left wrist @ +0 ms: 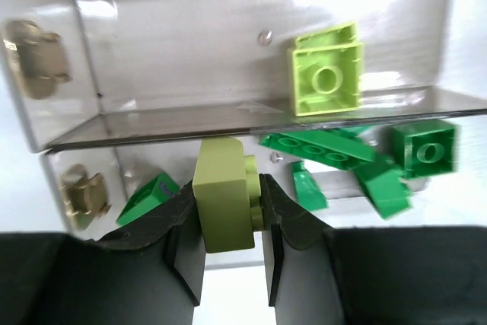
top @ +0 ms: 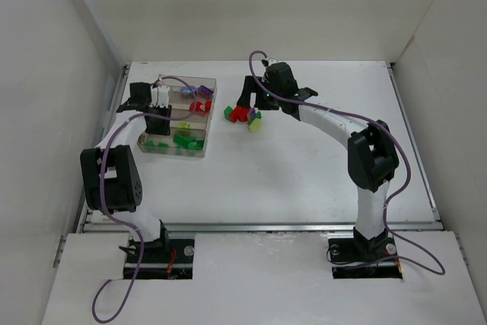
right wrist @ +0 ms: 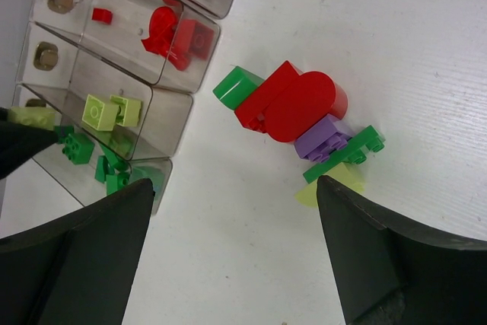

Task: Sort the legos into containers by color

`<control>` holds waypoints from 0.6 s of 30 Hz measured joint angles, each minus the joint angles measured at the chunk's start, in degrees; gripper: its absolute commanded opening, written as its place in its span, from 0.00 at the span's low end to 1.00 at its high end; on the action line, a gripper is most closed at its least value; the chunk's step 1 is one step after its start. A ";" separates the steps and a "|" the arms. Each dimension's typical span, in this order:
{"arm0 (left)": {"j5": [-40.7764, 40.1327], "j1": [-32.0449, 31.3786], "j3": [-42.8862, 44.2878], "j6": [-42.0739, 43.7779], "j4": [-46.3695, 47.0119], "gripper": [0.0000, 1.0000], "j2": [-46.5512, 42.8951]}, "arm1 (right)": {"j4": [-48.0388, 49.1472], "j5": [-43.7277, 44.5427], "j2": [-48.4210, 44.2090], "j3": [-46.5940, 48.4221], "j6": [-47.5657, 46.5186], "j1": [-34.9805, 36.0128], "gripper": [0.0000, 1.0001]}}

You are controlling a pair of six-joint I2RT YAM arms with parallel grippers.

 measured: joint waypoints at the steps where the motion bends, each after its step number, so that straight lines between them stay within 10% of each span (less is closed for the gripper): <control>1: 0.31 0.00 0.59 -0.31 -0.37 0.05 -0.85 | 0.00 -0.02 0.00 0.00 0.00 0.00 0.93; 12: 2.54 -0.02 6.91 -5.38 3.45 0.16 -1.75 | -2.10 1.44 1.14 1.70 -0.20 0.00 0.93; 18: 2.54 -0.02 9.46 -6.19 4.61 0.38 5.46 | -3.34 2.62 1.84 2.73 -0.20 0.00 0.94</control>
